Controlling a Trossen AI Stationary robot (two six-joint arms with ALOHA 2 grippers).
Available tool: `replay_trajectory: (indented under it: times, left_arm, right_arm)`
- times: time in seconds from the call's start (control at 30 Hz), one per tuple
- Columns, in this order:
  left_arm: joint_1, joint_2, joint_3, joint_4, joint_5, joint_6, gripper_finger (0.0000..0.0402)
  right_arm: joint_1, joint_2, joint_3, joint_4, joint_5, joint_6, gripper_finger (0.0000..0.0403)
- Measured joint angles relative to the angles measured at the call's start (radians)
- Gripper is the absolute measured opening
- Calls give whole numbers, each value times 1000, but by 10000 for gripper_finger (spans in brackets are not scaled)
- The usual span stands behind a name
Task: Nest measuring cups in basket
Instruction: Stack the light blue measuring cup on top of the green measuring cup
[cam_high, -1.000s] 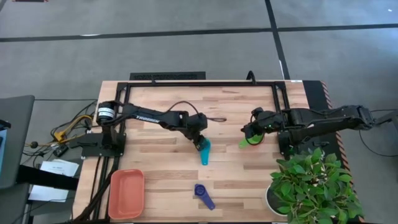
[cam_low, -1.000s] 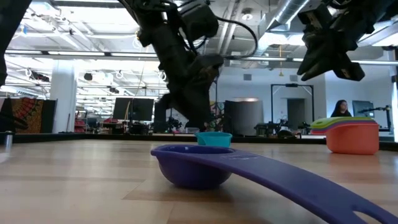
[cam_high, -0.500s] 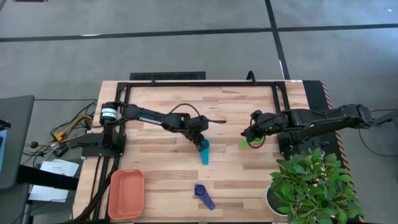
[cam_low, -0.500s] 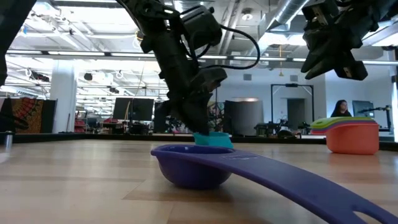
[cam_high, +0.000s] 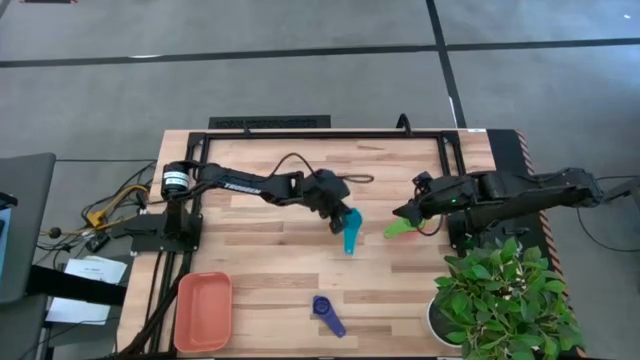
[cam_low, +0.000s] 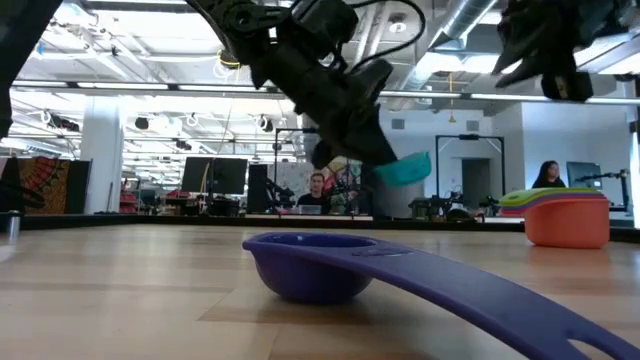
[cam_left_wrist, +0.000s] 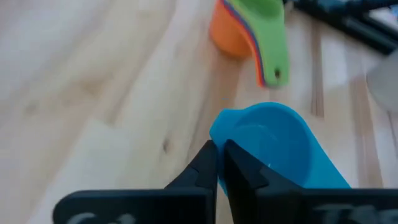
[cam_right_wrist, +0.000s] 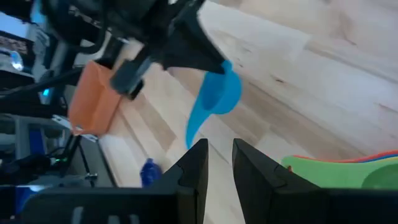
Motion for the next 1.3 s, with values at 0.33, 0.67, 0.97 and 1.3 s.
replay_trajectory:
  times: [0.33, 0.67, 0.97, 1.3]
  left_arm:
    - [88, 16, 141, 14, -25, 55, 1]
    - [86, 314, 657, -283, 97, 149, 0]
    - [95, 527, 977, -377, 241, 220, 0]
    - [94, 623, 1045, -242, 270, 204, 0]
  right_arm:
    - [-2, -29, 116, -192, 53, -26, 97]
    - [23, -15, 140, -193, 55, -6, 97]
    - [103, -14, 140, -193, 86, 65, 97]
    - [157, -14, 140, -187, 137, 129, 97]
